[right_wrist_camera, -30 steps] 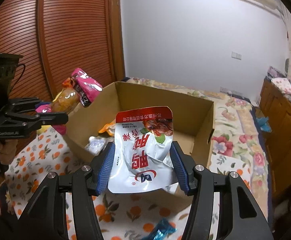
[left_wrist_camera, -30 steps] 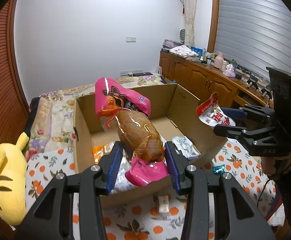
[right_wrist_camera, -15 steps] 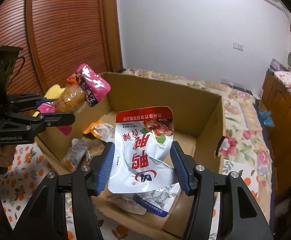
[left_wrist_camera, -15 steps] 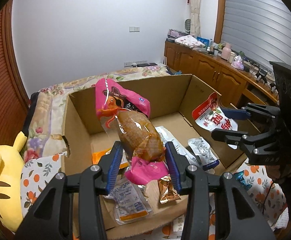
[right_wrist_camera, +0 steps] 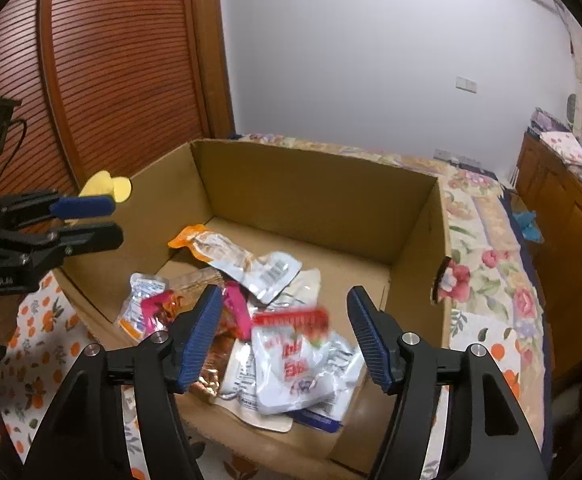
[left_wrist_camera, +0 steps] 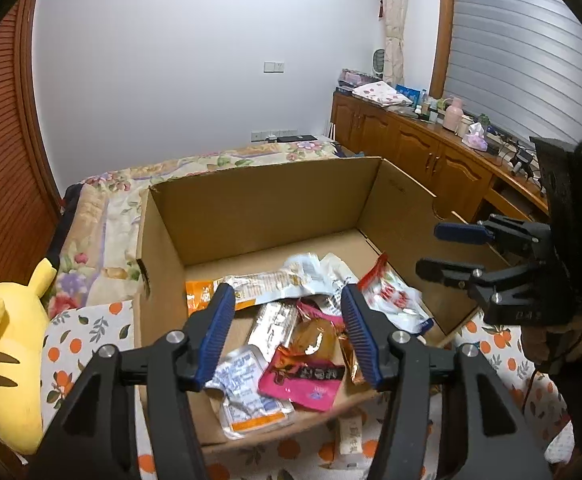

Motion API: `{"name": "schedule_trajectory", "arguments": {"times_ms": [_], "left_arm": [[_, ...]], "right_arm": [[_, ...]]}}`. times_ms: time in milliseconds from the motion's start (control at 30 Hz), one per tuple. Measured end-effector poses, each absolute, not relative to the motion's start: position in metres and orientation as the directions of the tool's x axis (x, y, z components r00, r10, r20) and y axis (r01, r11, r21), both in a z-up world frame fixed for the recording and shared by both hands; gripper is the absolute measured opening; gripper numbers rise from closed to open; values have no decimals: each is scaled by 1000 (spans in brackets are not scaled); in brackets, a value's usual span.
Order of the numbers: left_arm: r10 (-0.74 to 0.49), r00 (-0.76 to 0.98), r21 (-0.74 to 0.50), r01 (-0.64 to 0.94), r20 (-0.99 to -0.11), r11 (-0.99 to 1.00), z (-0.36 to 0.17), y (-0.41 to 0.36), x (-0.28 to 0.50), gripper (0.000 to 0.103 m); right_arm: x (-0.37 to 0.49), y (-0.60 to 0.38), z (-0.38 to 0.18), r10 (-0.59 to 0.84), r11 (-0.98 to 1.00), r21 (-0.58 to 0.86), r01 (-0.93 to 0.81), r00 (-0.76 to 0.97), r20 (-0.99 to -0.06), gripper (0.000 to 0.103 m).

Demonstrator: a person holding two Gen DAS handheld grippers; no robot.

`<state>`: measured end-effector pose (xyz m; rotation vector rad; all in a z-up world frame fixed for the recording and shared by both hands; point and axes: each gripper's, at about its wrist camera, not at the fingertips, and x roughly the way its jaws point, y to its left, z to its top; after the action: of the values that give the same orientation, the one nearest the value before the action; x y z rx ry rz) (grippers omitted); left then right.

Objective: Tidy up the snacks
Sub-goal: 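Open both tools to drop the sausage snack and white pouch into the box, then move the left tool to the small white packet while the right tool approaches the blue foil candy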

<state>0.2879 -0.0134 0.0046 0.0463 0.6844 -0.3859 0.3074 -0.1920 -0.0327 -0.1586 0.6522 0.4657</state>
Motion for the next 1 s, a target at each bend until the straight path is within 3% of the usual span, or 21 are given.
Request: {"name": "schedule_trajectory", "arguments": {"times_ms": [100,167,333,1000], "left_arm": [[-343,710,-90,368,-615,925,7,-12,277,60],[-360,706,-106,377,-610,920,9,-11,268,72],[-372,717,-110,385,-589,916,13,-11,243,76],[-350,671,-67,408,-654,910,-35,-38,194,76]], "right_arm": [[299,-195,-27,363,892,6,-453,707,-606,68],[289,-198,-23,359,895,0,-446,721,-592,68],[257,-212,-15,352,902,-10,-431,750,-560,68],[196,-247,-46,297,927,-1,-374,738,-606,66]]}}
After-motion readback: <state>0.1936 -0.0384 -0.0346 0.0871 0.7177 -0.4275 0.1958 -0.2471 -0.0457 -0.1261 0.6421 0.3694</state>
